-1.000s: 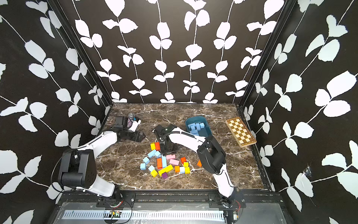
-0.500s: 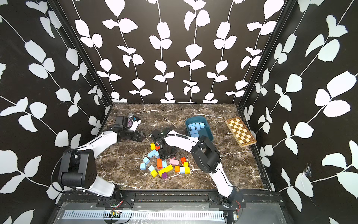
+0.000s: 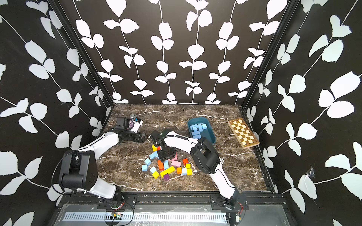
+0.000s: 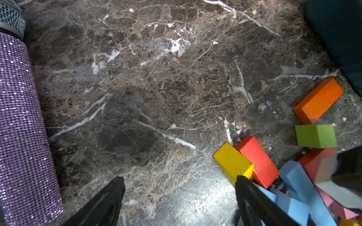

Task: Pick out the blue building blocks
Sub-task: Pick up the building block from the center of the board, then place the building block in the storage box.

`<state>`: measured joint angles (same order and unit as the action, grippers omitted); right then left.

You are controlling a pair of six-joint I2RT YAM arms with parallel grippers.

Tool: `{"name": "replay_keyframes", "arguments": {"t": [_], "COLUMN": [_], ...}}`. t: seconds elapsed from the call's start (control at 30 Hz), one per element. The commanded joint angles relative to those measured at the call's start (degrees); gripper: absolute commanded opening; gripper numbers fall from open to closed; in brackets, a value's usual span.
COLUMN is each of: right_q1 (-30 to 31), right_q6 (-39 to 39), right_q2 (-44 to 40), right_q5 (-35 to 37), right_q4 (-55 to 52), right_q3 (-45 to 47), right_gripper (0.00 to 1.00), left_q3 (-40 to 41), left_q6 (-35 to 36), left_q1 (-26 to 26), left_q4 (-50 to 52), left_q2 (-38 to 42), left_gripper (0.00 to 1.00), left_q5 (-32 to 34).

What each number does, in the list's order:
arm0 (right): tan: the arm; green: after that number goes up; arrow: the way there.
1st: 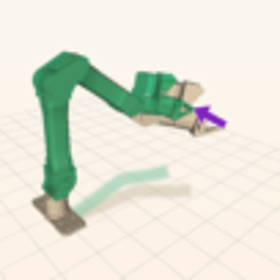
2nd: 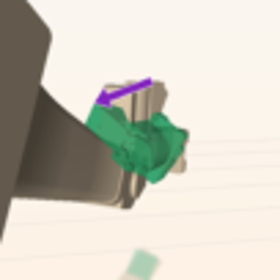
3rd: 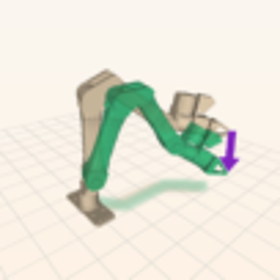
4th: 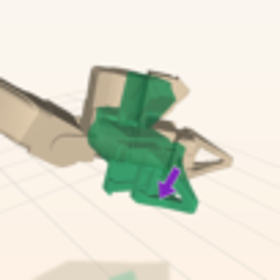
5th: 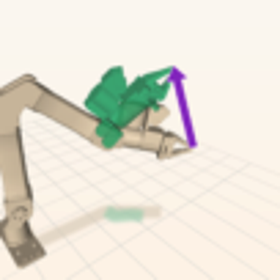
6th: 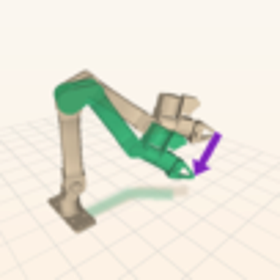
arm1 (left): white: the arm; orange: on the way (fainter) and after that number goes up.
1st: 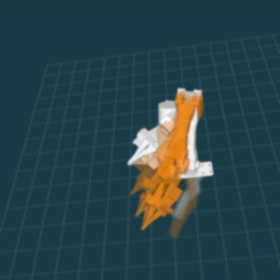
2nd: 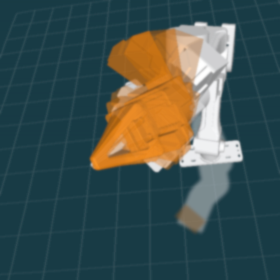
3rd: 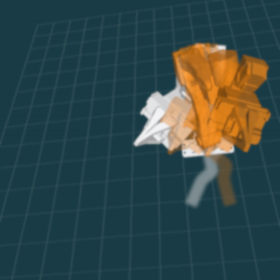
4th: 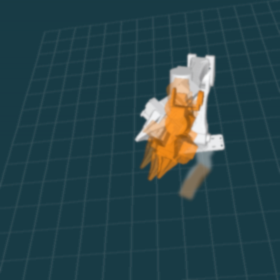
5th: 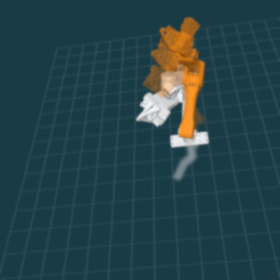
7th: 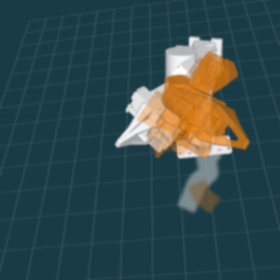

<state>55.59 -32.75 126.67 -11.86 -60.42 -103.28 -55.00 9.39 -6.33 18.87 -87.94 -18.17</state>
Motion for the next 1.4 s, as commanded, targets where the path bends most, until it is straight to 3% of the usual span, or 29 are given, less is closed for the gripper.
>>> {"name": "replay_keyframes", "arguments": {"t": [0.0,0.43,0.67,0.93,1.13,1.37], "right_q1": [0.6,1.1,1.2,0.5,-4.1,-17.4], "right_q6": [1.7,4.9,3.9,-2.6,-8.6,-12.8], "right_q2": [1.6,5.4,5.0,-2.0,-10.0,-20.5], "right_q5": [-1.4,-1.7,0.2,0.6,0.5,-0.3], "right_q4": [-3.0,-6.9,-6.1,-1.7,2.1,7.9], "right_q3": [-1.8,-4.7,-4.1,-4.7,-2.5,7.2], "right_gripper": [0.49,0.47,0.29,0.23,0.22,0.21], "left_q3": [0.5,0.7,0.7,-1.5,-5.8,-11.4], "left_q6": [-0.3,-0.2,-0.1,2.4,5.1,6.5], "left_q1": [0.1,0.1,0.1,0.0,-1.9,-7.5], "left_q4": [-0.8,-0.8,-0.7,0.2,0.9,-0.2], "left_q2": [1.3,1.7,1.8,0.7,-1.6,-5.5], "left_gripper": [0.90,0.90,0.90,0.89,0.88,0.88], "left_q5": [-0.8,-0.8,-1.4,-2.8,-3.3,-3.6]}}
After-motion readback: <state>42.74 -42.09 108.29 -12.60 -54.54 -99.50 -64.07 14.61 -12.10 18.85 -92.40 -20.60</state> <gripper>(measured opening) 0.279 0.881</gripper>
